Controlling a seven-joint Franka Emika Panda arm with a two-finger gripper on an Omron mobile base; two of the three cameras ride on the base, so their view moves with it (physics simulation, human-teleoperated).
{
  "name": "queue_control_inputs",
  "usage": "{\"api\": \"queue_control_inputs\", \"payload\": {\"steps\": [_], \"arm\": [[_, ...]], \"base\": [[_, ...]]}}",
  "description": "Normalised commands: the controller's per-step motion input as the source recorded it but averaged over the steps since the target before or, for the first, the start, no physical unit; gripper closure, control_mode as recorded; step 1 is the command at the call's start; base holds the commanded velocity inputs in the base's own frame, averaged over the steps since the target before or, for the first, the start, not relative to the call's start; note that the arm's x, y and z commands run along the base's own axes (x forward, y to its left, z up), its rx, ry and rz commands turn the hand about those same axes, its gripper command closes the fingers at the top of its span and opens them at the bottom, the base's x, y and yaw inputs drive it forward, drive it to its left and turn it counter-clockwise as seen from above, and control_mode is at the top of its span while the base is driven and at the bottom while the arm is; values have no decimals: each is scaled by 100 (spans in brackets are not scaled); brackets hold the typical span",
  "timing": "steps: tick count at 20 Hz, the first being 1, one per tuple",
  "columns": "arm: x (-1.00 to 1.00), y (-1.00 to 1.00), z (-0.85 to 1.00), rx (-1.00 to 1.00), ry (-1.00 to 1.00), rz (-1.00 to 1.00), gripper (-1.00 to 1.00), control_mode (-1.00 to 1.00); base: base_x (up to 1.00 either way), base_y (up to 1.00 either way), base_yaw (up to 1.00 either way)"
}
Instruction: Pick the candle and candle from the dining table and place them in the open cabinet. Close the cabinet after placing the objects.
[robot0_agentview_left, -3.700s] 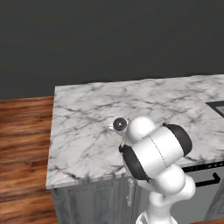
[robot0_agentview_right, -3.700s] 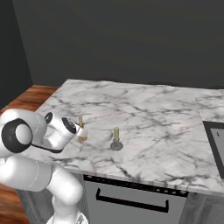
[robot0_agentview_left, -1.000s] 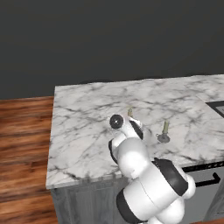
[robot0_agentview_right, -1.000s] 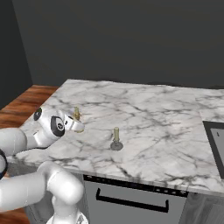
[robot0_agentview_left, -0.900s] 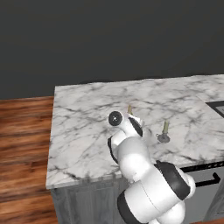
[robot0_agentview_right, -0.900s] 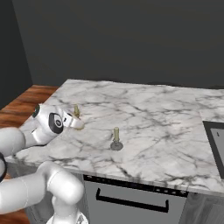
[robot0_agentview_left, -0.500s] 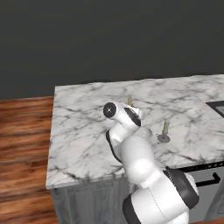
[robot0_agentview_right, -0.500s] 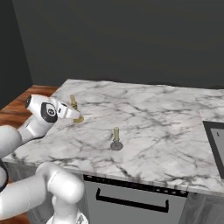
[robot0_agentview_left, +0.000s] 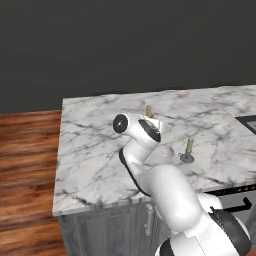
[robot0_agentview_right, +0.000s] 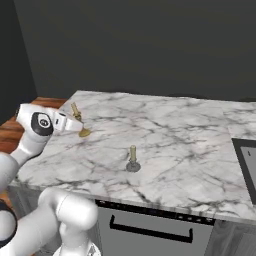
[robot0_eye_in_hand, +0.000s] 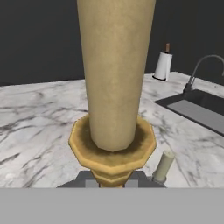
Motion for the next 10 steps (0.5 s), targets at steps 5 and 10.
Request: {"api": "queue_control_inputs", "payload": {"steps": [5, 10], "arm": [[-57, 0, 21, 0, 0, 0, 100, -100], [-55, 0, 34, 0, 0, 0, 100, -100]], "base": [[0, 0, 0], [0, 0, 0]]}}
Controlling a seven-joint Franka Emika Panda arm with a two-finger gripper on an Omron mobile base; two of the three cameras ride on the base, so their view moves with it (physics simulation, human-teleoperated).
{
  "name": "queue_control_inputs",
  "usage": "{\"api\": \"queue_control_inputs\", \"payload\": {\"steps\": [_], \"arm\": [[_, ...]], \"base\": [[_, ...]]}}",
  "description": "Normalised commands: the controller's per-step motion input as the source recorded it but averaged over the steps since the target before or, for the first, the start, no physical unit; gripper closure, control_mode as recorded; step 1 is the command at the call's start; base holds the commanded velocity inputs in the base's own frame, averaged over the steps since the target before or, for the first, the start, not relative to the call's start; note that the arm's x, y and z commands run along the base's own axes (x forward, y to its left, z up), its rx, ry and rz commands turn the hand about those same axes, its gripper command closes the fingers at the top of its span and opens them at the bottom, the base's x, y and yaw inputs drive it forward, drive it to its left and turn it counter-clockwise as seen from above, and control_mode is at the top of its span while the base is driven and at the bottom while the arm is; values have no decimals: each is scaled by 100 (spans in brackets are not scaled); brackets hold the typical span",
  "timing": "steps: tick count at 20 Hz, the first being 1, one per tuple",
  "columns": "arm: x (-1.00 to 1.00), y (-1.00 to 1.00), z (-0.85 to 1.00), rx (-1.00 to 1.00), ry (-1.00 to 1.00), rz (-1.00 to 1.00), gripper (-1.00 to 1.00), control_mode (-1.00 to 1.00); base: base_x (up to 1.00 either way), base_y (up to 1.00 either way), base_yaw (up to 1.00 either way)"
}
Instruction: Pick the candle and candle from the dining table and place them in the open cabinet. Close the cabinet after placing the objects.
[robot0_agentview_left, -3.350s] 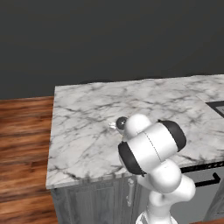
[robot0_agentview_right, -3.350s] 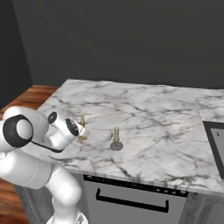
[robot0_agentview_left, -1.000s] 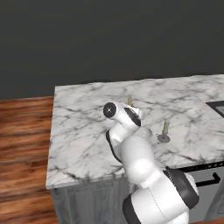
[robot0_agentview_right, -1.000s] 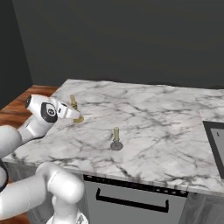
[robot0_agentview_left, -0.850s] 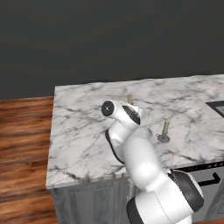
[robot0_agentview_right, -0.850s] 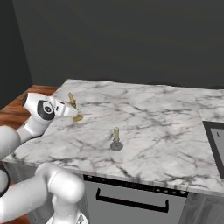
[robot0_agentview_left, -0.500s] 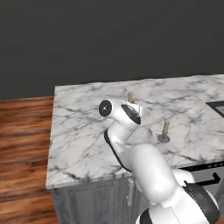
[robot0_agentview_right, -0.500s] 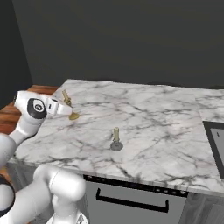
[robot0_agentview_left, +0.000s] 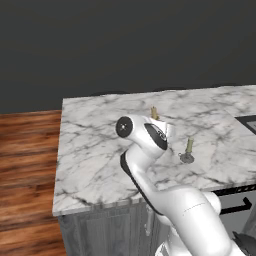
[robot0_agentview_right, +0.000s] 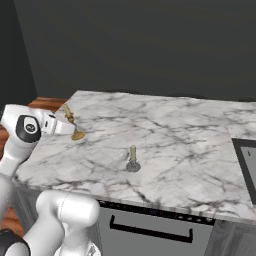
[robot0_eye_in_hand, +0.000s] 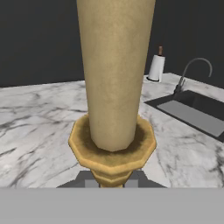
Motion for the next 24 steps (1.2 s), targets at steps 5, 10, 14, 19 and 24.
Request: {"api": "queue_control_inputs", "payload": {"steps": [5, 10, 14, 19, 24], "arm": [[-54, 2, 45, 0, 0, 6, 100, -100], [-45, 1, 39, 0, 3, 15, 100, -100], [0, 0, 0, 0, 0, 1, 100, -100], [-7, 3, 0, 0, -1, 0, 100, -100], [0, 0, 0, 0, 0, 0, 100, 100]], "base": [[0, 0, 0], [0, 0, 0], [0, 0, 0], [0, 0, 0], [-53, 33, 10]]}}
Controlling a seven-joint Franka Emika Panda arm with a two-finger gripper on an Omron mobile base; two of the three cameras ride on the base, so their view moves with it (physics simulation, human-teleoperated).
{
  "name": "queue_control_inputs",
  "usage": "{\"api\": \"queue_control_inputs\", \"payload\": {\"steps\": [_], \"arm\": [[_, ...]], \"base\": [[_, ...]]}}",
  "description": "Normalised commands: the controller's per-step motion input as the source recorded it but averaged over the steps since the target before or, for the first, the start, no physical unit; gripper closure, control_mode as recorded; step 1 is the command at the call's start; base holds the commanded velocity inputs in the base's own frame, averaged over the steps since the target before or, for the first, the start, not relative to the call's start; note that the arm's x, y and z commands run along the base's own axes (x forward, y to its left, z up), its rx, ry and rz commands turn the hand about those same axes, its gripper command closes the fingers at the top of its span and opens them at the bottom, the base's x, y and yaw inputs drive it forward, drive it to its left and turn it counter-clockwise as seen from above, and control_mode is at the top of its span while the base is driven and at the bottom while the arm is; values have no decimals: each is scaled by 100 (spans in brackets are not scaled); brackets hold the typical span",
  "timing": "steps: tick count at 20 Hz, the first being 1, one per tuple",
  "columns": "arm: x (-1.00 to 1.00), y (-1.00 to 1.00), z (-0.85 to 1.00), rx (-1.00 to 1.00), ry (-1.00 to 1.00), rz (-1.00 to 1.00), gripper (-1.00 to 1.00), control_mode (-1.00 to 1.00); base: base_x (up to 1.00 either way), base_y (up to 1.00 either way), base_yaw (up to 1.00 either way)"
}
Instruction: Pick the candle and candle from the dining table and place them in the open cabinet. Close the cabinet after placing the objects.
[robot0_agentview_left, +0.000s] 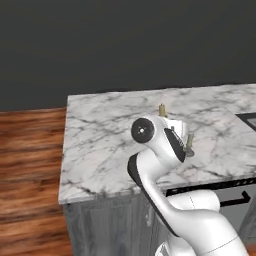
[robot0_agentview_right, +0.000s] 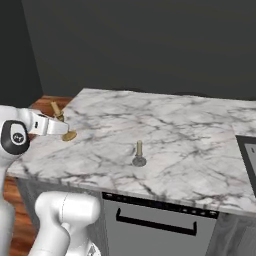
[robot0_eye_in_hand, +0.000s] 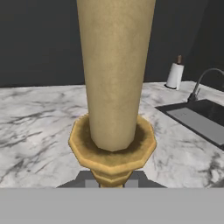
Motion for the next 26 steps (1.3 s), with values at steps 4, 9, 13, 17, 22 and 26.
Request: {"api": "queue_control_inputs", "payload": {"steps": [4, 9, 13, 17, 22, 26], "arm": [[0, 0, 0, 0, 0, 0, 100, 100], [0, 0, 0, 0, 0, 0, 100, 100], [0, 0, 0, 0, 0, 0, 100, 100], [0, 0, 0, 0, 0, 0, 100, 100], [0, 0, 0, 0, 0, 0, 100, 100], [0, 0, 0, 0, 0, 0, 100, 100]], "base": [[-43, 41, 29], [-30, 60, 38], [-18, 49, 45], [-13, 40, 41], [-10, 45, 38], [-16, 45, 36]]}}
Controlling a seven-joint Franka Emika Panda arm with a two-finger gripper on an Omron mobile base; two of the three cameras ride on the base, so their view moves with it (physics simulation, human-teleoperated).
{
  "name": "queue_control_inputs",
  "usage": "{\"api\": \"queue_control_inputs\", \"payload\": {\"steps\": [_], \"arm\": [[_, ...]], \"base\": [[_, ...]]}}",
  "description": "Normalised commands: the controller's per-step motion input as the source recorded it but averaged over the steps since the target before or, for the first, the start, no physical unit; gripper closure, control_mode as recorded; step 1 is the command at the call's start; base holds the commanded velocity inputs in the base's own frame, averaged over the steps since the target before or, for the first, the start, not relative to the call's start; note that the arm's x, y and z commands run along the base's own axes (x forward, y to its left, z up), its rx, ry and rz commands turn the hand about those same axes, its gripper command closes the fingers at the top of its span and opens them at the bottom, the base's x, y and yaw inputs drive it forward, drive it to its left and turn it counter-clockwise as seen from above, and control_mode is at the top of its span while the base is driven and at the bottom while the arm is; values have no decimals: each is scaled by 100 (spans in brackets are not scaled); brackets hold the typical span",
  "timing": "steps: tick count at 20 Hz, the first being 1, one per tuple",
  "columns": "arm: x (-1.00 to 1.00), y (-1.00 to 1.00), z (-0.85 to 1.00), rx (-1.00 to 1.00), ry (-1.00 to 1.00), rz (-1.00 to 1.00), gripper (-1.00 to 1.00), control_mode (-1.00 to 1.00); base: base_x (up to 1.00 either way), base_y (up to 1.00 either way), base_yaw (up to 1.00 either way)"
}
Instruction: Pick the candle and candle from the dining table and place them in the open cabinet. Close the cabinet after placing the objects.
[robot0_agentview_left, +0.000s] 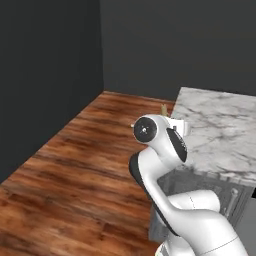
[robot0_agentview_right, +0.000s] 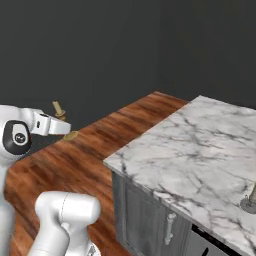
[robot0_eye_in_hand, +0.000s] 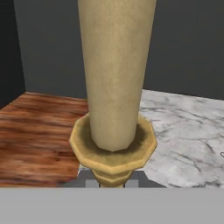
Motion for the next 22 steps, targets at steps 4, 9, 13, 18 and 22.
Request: {"api": "queue_control_inputs", "payload": {"steps": [4, 9, 13, 18, 22], "arm": [[0, 0, 0, 0, 0, 0, 100, 100], [0, 0, 0, 0, 0, 0, 100, 100], [0, 0, 0, 0, 0, 0, 100, 100], [0, 0, 0, 0, 0, 0, 100, 100], [0, 0, 0, 0, 0, 0, 100, 100]], "base": [[-19, 47, 36], [-14, 51, 37], [0, 82, 35], [5, 100, 29], [1, 100, 29]]}}
